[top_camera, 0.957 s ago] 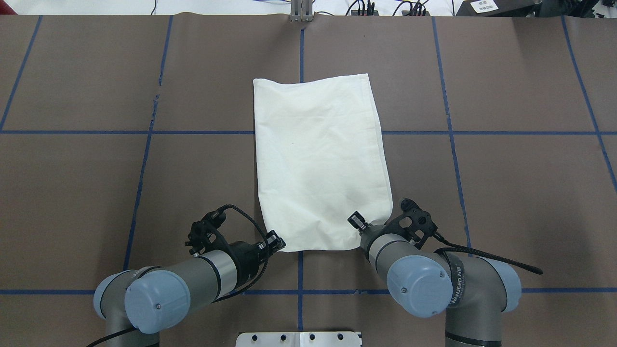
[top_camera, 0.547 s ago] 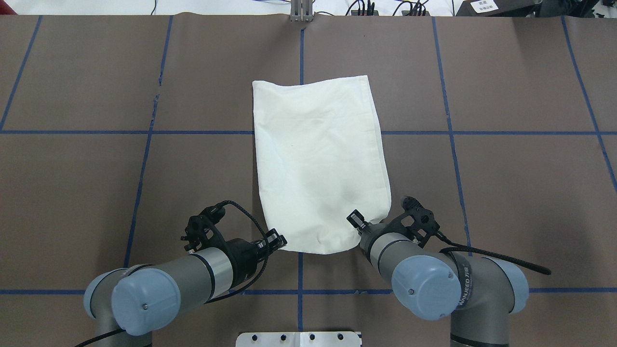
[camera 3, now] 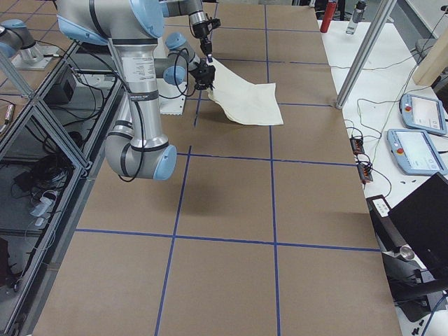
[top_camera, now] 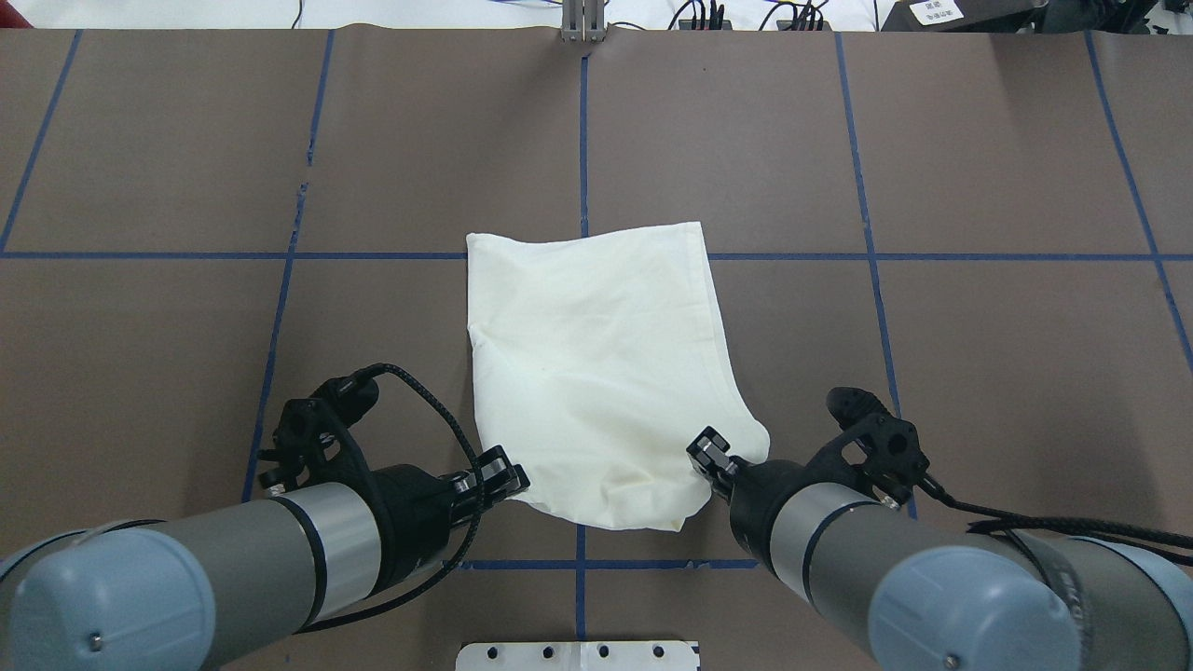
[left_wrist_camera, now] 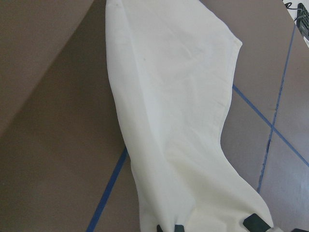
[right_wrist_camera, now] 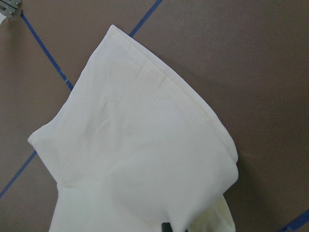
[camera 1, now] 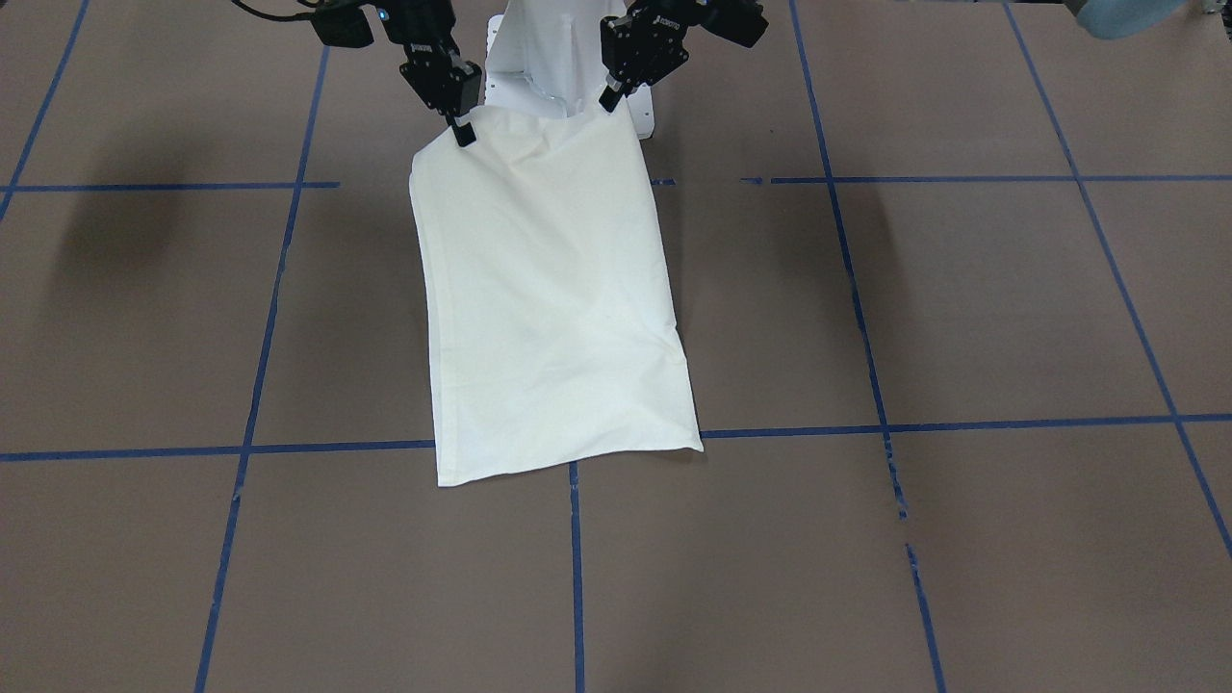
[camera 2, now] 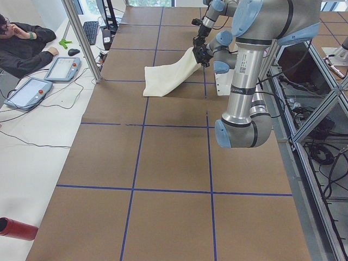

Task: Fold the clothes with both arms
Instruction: 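Lift the near edge with both grippers and fold it toward the far edge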

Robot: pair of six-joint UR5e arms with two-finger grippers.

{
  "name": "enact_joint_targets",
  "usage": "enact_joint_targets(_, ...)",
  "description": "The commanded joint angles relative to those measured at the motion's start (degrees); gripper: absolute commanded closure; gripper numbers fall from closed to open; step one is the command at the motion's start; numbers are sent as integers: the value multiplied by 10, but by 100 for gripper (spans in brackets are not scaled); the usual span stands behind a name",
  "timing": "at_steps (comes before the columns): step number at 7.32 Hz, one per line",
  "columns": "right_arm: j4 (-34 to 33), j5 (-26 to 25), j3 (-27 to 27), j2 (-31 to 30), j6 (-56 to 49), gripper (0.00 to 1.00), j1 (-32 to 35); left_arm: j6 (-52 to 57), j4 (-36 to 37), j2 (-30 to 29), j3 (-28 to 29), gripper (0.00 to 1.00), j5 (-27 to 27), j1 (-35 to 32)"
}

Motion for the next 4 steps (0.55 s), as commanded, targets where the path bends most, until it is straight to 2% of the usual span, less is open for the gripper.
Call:
enact_joint_targets(1,-37,0,32,4,0,100,-21,2,67,-4,-36,100,-19,3)
enact_joint_targets(2,-37,-1,11,11,-6,100,-18,18,72,-5,-26,100,-19,2)
enact_joint_targets(4,-31,0,-93,74,-35,100,34,72,72,-11,15,100,-20,-38)
